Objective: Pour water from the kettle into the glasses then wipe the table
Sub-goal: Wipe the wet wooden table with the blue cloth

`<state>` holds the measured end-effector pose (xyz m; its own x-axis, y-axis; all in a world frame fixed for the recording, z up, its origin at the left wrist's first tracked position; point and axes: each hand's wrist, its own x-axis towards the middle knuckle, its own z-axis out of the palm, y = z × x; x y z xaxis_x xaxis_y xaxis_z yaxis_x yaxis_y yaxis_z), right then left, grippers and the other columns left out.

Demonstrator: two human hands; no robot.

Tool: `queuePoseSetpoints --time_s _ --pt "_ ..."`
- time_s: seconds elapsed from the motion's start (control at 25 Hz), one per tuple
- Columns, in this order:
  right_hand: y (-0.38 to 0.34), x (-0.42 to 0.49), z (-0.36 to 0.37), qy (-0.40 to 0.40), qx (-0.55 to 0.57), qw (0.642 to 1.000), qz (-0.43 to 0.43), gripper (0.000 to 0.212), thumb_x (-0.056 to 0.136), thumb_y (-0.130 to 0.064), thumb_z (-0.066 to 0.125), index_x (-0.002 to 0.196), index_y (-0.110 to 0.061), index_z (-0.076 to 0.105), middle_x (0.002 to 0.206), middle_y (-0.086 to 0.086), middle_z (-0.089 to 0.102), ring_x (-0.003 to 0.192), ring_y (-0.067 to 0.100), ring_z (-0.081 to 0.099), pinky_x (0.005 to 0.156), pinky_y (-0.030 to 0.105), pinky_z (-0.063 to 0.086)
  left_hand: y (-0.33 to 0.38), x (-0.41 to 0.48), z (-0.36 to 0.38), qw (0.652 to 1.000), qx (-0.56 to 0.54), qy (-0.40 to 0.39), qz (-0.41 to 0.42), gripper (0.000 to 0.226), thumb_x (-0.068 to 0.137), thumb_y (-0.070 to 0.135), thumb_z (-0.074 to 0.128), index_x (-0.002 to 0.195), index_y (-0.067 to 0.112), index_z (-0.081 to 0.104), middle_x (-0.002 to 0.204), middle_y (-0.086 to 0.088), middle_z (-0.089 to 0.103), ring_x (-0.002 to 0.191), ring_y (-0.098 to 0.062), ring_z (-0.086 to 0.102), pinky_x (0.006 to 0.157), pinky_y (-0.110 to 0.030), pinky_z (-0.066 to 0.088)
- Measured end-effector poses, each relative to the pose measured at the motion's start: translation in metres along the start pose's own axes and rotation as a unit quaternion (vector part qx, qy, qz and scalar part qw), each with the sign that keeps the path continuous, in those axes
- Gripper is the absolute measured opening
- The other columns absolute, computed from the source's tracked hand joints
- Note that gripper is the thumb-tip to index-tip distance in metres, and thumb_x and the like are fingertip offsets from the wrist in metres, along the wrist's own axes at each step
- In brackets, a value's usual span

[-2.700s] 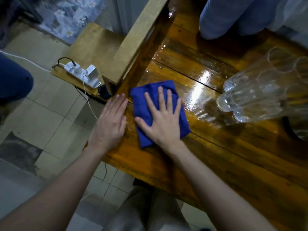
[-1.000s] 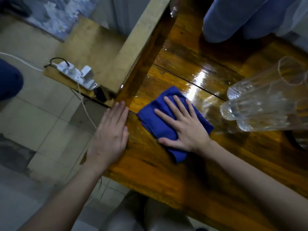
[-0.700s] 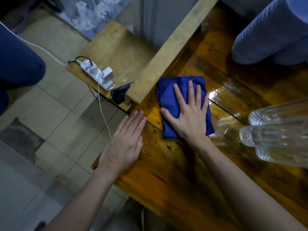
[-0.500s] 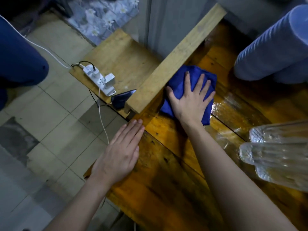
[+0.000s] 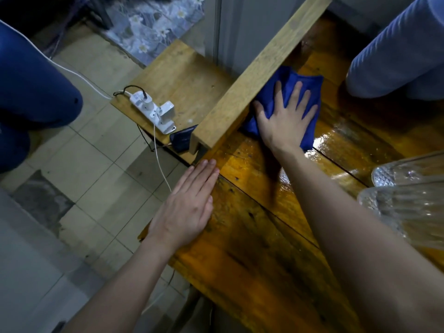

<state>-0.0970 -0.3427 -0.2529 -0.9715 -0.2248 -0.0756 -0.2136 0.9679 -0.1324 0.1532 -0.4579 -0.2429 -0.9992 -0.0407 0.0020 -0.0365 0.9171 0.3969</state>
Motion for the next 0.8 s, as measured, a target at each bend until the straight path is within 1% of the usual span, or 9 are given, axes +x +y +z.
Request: queuePoseSetpoints --time_s 0.2,0.28,0.4,0.52,0.64,0.8 --pt "0.005 -0.039 0.002 0.016 0.011 0.999 -0.037 0.063 0.096 -0.052 0.026 0.155 -0.029 0.022 0.163 0.013 0.019 0.149 0.036 0.014 0.121 0.053 0.003 -0.002 -0.001 0.002 1.000 0.013 -0.001 0.001 0.055 0.099 0.027 0.031 0.151 0.009 0.028 0.160 -0.007 0.022 0.150 -0.014 0.012 0.122 -0.037 0.011" --pt "0.008 -0.047 0.000 0.017 0.027 0.999 -0.041 0.063 0.094 -0.048 0.022 0.154 -0.029 0.025 0.161 0.013 0.024 0.147 0.035 0.018 0.121 0.052 0.005 -0.002 0.001 0.003 1.000 0.015 0.000 0.001 0.055 0.099 0.026 0.033 0.151 0.009 0.028 0.160 -0.005 0.022 0.150 -0.013 0.011 0.123 -0.035 0.008" --pt "0.017 -0.071 -0.001 0.031 0.035 0.997 -0.068 0.068 0.088 -0.045 0.016 0.153 -0.029 0.028 0.159 0.013 0.029 0.146 0.034 0.022 0.121 0.050 0.008 -0.002 0.000 0.001 1.000 0.014 0.004 0.002 0.055 0.099 0.027 0.032 0.151 0.009 0.027 0.159 -0.005 0.022 0.149 -0.010 0.009 0.122 -0.026 -0.002" --pt "0.034 -0.101 -0.003 0.010 0.049 0.995 -0.086 0.068 0.089 -0.043 0.016 0.154 -0.028 0.027 0.160 0.011 0.027 0.148 0.031 0.020 0.122 0.047 0.006 -0.001 0.000 -0.001 1.000 0.019 0.002 -0.001 0.055 0.099 0.029 0.030 0.151 0.010 0.027 0.159 -0.004 0.021 0.148 -0.008 0.008 0.120 -0.021 -0.006" --pt "0.050 -0.134 -0.007 -0.026 0.054 0.994 -0.095 0.068 0.089 -0.043 0.013 0.155 -0.030 0.021 0.163 0.009 0.020 0.150 0.028 0.012 0.124 0.046 0.003 0.000 -0.001 -0.005 1.000 0.013 0.010 0.000 0.055 0.099 0.028 0.031 0.150 0.009 0.029 0.159 -0.005 0.023 0.147 -0.007 0.009 0.120 -0.020 -0.006" --pt "0.087 -0.192 -0.012 -0.046 0.063 0.994 -0.079 0.065 0.091 -0.043 0.016 0.156 -0.033 0.014 0.164 0.006 0.013 0.152 0.024 0.005 0.124 0.043 -0.001 0.002 -0.001 -0.003 1.000 0.008 0.016 0.008 0.054 0.098 0.025 0.032 0.150 0.009 0.031 0.158 -0.006 0.026 0.147 -0.009 0.013 0.119 -0.019 -0.005"
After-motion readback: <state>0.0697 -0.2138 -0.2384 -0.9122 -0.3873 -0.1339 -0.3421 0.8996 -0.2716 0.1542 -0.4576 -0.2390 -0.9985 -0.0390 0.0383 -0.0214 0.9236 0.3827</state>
